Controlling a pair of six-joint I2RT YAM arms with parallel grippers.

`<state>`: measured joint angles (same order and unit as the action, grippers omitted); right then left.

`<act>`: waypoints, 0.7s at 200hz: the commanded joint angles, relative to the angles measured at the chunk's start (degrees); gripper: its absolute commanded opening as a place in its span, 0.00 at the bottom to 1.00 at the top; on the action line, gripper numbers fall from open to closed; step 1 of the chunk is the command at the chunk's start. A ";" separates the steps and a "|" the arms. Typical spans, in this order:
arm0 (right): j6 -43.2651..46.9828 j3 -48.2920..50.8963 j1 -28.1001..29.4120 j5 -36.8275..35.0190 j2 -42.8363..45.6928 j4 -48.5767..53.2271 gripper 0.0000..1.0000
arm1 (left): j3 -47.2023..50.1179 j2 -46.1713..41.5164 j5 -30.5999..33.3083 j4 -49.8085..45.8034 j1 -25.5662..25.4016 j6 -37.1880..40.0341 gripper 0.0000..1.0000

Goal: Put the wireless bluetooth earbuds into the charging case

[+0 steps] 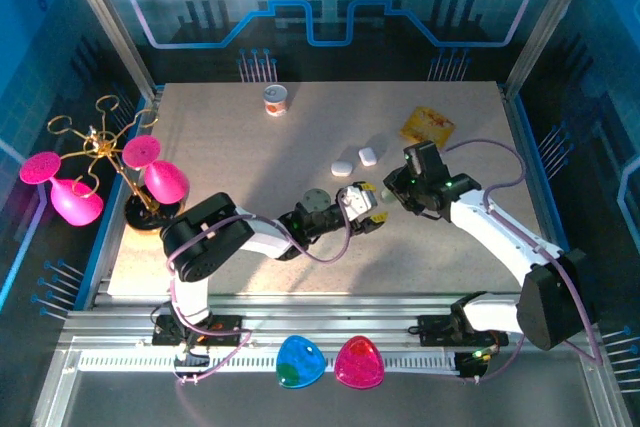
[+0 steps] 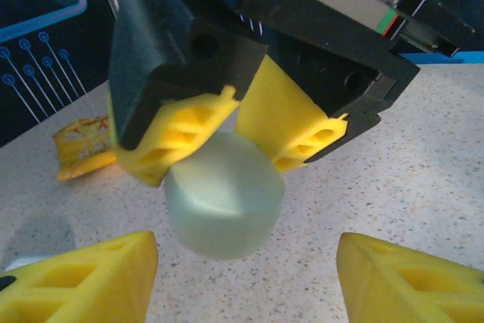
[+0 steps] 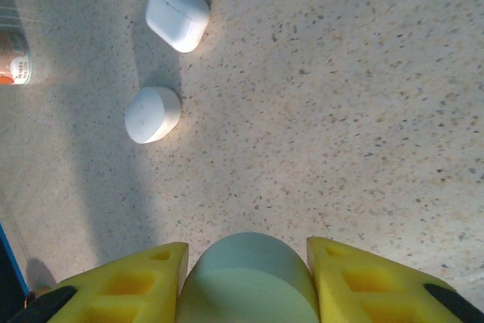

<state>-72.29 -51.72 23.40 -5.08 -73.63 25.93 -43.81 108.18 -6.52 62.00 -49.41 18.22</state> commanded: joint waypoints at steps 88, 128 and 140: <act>-3.05 0.19 2.79 2.83 1.23 -2.88 0.35 | -4.35 2.47 5.18 0.41 -0.96 5.43 0.47; -2.75 0.06 2.88 2.74 1.92 -3.35 0.38 | -4.38 2.41 5.28 0.58 -0.96 5.52 0.32; -2.27 -0.04 2.85 2.22 2.16 -3.26 0.41 | -4.22 2.09 5.25 0.50 -1.08 5.39 0.27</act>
<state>-74.61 -51.72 25.12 -4.69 -73.49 24.03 -46.44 109.56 -1.52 62.02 -49.80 23.53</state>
